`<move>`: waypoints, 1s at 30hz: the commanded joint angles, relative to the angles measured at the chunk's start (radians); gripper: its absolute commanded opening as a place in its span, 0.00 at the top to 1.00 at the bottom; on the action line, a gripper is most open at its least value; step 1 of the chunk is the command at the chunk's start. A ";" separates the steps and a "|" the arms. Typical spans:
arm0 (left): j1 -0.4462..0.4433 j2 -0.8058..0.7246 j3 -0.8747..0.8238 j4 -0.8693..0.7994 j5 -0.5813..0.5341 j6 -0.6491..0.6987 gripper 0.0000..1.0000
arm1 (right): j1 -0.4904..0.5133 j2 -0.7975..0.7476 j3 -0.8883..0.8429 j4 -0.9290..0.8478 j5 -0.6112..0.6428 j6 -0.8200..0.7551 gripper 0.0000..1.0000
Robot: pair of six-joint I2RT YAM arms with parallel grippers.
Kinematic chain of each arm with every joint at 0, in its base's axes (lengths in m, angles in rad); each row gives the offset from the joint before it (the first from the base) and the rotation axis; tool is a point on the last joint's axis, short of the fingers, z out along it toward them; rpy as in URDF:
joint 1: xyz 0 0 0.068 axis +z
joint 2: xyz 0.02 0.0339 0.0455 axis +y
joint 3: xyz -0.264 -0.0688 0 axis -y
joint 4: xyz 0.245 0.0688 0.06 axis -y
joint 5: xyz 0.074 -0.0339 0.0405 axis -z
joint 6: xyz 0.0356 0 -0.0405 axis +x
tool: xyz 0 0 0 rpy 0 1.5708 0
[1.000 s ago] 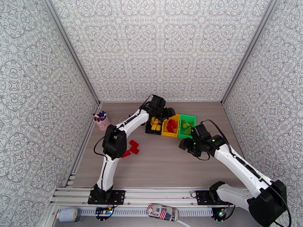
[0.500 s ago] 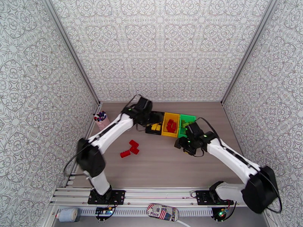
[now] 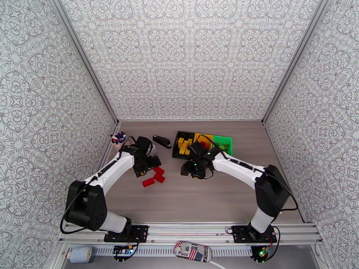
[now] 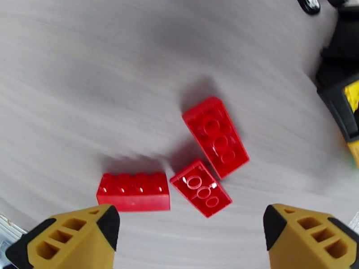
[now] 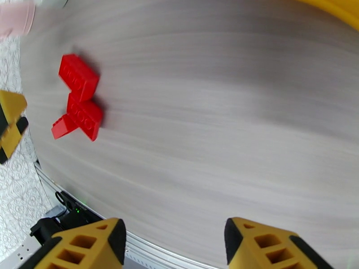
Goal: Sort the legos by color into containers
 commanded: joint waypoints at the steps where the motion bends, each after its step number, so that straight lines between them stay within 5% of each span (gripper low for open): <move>1: 0.014 0.080 0.029 0.046 0.047 -0.021 0.12 | 0.001 0.025 0.055 -0.014 -0.023 -0.022 0.38; 16: -0.015 0.338 0.158 0.117 0.102 -0.049 0.16 | -0.014 -0.017 -0.001 -0.029 0.009 -0.028 0.38; 30: -0.103 0.456 0.255 0.006 0.009 0.020 0.30 | -0.067 -0.064 -0.058 -0.023 0.021 -0.027 0.40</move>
